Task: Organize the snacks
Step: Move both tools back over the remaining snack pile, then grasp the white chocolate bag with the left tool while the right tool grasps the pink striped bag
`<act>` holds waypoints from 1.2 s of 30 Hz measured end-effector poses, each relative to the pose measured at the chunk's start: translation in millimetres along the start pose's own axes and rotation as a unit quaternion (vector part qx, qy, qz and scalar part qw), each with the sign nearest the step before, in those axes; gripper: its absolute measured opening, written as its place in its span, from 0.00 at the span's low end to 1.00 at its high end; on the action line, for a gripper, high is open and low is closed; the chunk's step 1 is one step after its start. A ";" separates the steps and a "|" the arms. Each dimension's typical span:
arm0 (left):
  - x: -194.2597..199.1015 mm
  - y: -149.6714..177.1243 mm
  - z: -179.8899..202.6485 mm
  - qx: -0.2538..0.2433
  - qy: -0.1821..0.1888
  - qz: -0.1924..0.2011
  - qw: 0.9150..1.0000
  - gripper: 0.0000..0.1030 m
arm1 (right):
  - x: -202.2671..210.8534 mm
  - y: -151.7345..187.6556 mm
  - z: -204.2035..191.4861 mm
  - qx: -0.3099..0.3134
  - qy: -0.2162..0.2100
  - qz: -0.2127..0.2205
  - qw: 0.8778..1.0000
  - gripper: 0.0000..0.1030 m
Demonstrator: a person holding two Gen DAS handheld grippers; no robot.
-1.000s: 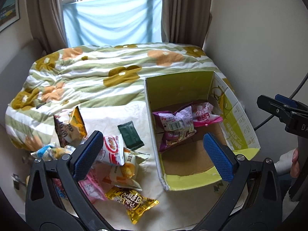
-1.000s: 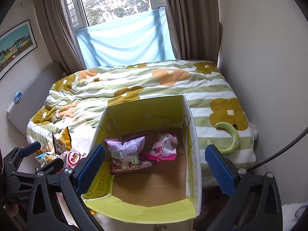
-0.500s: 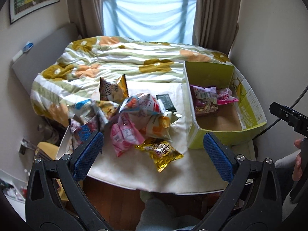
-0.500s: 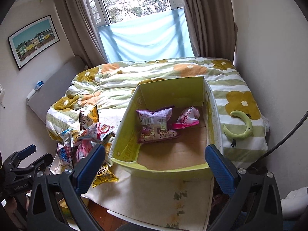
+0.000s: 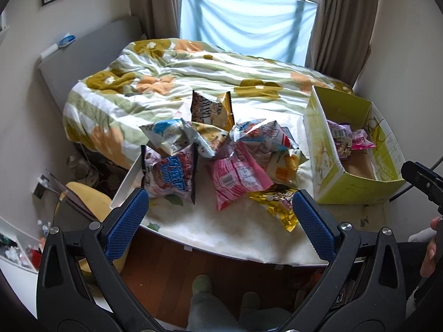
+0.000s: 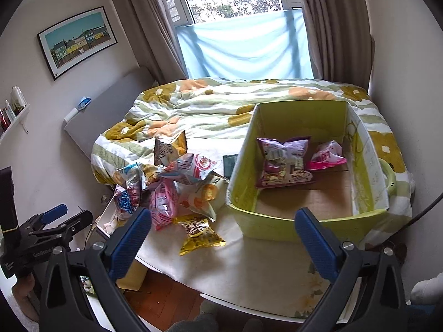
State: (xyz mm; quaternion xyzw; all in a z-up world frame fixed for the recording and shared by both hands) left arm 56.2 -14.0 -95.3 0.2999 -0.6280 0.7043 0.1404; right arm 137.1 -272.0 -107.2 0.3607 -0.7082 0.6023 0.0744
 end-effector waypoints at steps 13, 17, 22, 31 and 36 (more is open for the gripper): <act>-103.4 -10.0 -106.8 0.003 0.022 -0.066 0.998 0.99 | -107.3 22.6 -84.3 0.002 0.001 -0.058 0.998 1.00; -146.6 -4.7 -129.4 0.007 0.046 -0.091 0.995 0.99 | -144.1 34.2 -99.1 0.000 0.012 -0.080 0.997 1.00; -193.8 11.1 -142.0 0.010 0.082 -0.126 0.989 0.99 | -183.8 49.2 -109.7 0.004 0.033 -0.103 0.994 1.00; -240.8 29.2 -136.1 0.008 0.138 -0.158 0.978 0.99 | -219.1 63.7 -114.3 0.020 0.057 -0.123 0.991 0.99; -247.1 36.4 -134.4 0.011 0.167 -0.166 0.972 0.99 | -231.2 69.3 -119.1 0.036 0.050 -0.131 0.990 0.89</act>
Point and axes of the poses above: each gripper's, at about its wrist camera, not at the fingertips, and x roughly against the way its jaws point, z to its right, y to its underside, the point moved 1 cm from there along -x, roughly the way its jaws point, and after that the axes turned 12 degrees about z, right-handed, at the moved point
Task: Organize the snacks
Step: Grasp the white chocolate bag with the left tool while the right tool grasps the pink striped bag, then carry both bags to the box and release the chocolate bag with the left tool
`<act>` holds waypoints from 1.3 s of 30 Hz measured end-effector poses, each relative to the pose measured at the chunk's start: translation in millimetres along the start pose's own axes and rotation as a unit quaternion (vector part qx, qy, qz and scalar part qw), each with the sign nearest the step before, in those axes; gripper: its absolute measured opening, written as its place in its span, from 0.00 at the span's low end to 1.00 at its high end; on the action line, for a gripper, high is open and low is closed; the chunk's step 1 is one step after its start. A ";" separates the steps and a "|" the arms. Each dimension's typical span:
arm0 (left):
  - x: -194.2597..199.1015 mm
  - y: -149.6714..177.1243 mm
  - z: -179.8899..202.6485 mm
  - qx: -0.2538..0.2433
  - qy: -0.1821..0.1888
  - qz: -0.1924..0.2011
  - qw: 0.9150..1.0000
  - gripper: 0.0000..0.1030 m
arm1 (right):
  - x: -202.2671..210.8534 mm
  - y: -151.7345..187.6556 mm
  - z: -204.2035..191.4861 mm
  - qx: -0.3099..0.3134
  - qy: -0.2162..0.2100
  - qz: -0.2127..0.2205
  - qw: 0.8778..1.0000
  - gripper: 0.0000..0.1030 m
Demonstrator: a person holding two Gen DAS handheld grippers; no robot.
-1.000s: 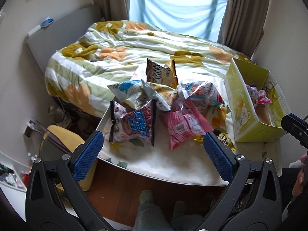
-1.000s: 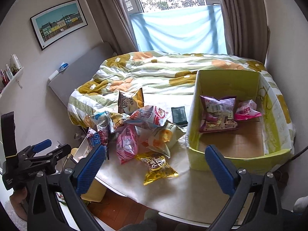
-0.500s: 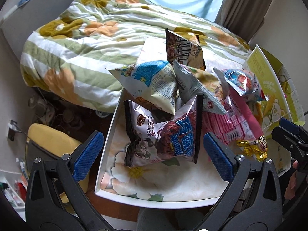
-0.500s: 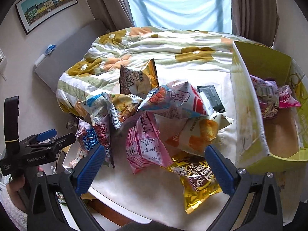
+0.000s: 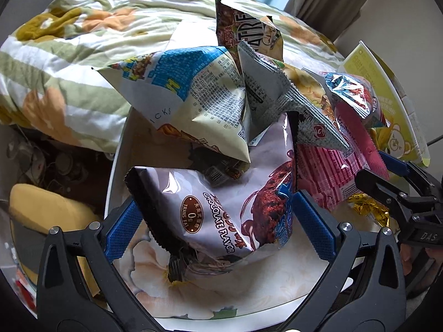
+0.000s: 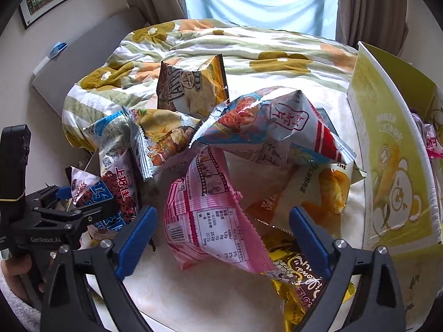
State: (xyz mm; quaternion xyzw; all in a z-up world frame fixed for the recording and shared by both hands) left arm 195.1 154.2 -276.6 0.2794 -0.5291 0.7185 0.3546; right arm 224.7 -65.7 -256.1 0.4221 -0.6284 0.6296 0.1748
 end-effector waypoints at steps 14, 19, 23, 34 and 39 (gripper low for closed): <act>0.4 10.2 0.5 -0.005 0.036 -0.011 0.999 0.71 | -18.0 5.3 -7.4 0.022 -0.006 -0.008 1.000 0.87; 8.6 15.9 1.4 -0.016 0.027 -0.008 0.999 0.69 | -26.7 6.4 -9.1 0.024 -0.019 -0.010 0.999 0.84; 14.4 18.9 2.5 -0.016 0.022 -0.004 1.000 0.69 | -31.7 8.1 -11.0 0.021 -0.030 -0.012 0.999 0.80; 33.5 19.0 14.9 -0.010 0.008 0.013 1.000 0.69 | -15.9 14.7 -12.2 0.016 -0.050 -0.013 0.999 0.52; 48.6 21.2 26.2 -0.011 -0.004 0.021 1.000 0.69 | 0.6 20.5 -5.1 -0.004 -0.060 -0.014 0.998 0.52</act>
Point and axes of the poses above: each gripper's, at about its wrist camera, not at the fingertips, and x roughly against the way its jaws point, z to its right, y to its underside, the point moved 1 cm from there along -x, roughly the way its jaws point, and after that the axes turned 12 degrees about z, right-handed, at the moved point
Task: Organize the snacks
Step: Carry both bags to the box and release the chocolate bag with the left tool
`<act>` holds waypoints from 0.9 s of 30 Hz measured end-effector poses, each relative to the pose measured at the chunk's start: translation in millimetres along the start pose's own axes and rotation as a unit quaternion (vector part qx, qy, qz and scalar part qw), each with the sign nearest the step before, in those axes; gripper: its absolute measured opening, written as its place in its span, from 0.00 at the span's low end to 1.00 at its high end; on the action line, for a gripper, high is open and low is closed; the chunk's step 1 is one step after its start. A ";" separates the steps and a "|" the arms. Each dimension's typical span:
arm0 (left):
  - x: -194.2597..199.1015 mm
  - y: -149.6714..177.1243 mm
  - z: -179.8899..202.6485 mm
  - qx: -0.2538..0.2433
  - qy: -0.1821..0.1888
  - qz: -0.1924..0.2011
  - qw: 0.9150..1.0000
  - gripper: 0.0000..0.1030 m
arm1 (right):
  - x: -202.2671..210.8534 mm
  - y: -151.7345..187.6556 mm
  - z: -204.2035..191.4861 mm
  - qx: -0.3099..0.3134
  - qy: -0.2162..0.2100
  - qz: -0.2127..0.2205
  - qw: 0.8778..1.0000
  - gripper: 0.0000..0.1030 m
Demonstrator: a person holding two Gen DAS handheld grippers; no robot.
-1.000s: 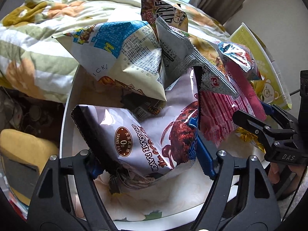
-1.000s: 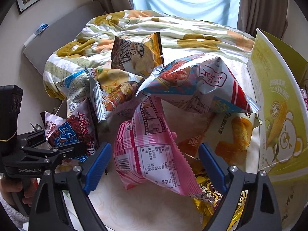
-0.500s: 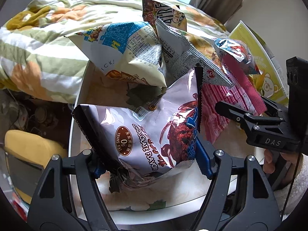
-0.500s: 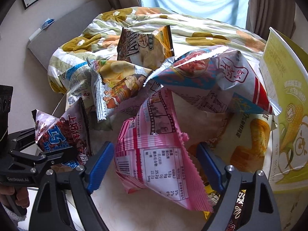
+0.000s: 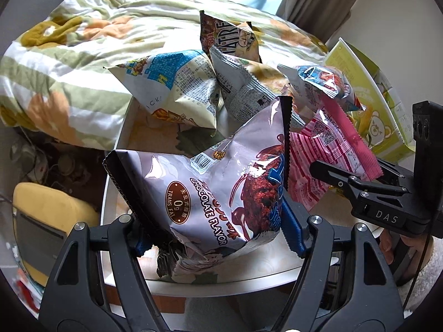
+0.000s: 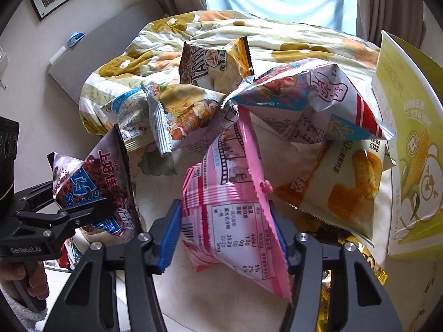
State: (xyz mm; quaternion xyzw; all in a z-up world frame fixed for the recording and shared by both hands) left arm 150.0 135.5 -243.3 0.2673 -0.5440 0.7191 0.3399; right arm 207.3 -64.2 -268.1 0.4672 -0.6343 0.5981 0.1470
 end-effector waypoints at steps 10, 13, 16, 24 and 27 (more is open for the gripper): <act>46.1 -4.1 34.0 0.007 -0.033 0.042 0.999 0.69 | 52.9 -2.8 -3.6 0.016 -0.045 0.037 0.998 0.51; 63.1 -8.4 51.5 0.008 -0.045 0.060 0.997 0.69 | 74.7 -12.7 4.7 0.014 -0.059 0.058 0.996 0.51; 81.0 -15.3 74.1 0.010 -0.054 0.082 0.995 0.69 | 100.1 -22.0 17.4 0.008 -0.070 0.076 0.995 0.52; 100.3 -44.9 161.1 -0.005 -0.043 0.133 0.990 0.69 | 175.2 -47.1 75.3 0.013 -0.054 0.115 0.992 0.51; 94.4 -55.1 199.3 -0.015 -0.028 0.140 0.990 0.69 | 199.3 -51.9 105.8 0.008 -0.034 0.127 0.991 0.52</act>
Point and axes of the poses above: each gripper's, at about its wrist camera, not at the fingertips, and x roughly against the way its jaws point, z to its right, y to its underside, the point moved 1 cm from there along -x, roughly the way its jaws point, and after that the axes turned 12 degrees about z, right-handed, at the moved point
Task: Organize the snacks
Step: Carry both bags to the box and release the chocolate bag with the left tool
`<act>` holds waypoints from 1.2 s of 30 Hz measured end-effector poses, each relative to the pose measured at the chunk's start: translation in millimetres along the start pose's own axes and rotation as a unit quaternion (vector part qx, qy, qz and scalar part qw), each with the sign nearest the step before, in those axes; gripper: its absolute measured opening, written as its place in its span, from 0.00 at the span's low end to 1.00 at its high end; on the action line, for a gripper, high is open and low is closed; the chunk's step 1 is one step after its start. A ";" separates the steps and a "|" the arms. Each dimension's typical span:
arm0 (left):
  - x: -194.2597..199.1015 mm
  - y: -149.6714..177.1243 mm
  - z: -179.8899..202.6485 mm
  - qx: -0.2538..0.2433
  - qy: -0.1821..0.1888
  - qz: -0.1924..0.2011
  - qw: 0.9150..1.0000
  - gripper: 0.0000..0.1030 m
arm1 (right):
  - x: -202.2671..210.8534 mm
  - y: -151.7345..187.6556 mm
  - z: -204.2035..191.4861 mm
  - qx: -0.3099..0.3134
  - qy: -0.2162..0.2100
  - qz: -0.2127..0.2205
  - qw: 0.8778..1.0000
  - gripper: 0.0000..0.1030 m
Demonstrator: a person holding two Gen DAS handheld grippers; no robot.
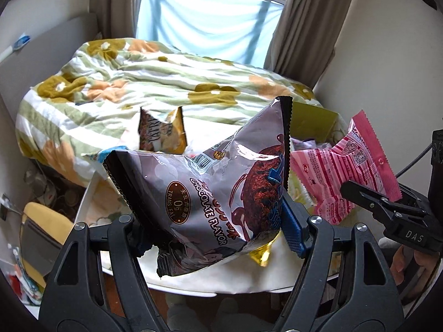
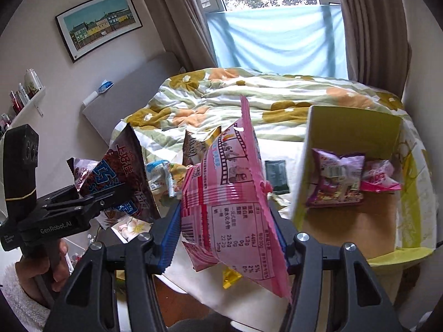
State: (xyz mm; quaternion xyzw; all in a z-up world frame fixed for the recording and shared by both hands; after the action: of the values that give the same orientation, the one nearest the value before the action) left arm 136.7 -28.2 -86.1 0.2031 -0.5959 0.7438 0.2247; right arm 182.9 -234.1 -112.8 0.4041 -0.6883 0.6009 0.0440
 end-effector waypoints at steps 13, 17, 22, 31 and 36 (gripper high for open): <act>-76.8 -8.5 146.7 -0.057 0.096 -0.046 0.993 0.69 | 60.6 -9.5 134.7 -0.066 0.120 0.017 0.990 0.51; -112.1 -3.4 183.3 -0.085 0.128 -0.077 0.985 0.69 | 65.2 -12.3 158.1 -0.088 0.145 0.021 0.985 0.51; -155.7 5.2 212.7 -0.116 0.156 -0.118 0.974 0.70 | 64.1 -18.3 178.1 -0.116 0.174 0.026 0.978 0.51; -185.6 31.1 221.3 -0.176 0.144 -0.163 0.960 0.98 | 46.3 -20.2 203.7 -0.142 0.206 0.015 0.968 0.51; -184.3 24.0 208.3 -0.180 0.139 -0.157 0.961 0.98 | 34.9 -19.2 202.3 -0.132 0.206 0.000 0.970 0.51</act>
State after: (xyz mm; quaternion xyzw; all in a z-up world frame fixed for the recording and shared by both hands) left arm 280.5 -253.4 -167.1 0.1451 -0.6434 0.6006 0.4519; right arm 257.3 -425.3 -134.0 0.2622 -0.7374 0.5752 0.2380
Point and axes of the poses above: each gripper's, at about its wrist camera, not at the fingertips, and x roughly against the way its jaws point, z to its right, y to its underside, the point moved 1 cm from there along -x, roughly the way its jaws point, and after that the axes turned 12 degrees about z, right-handed, at the moved point
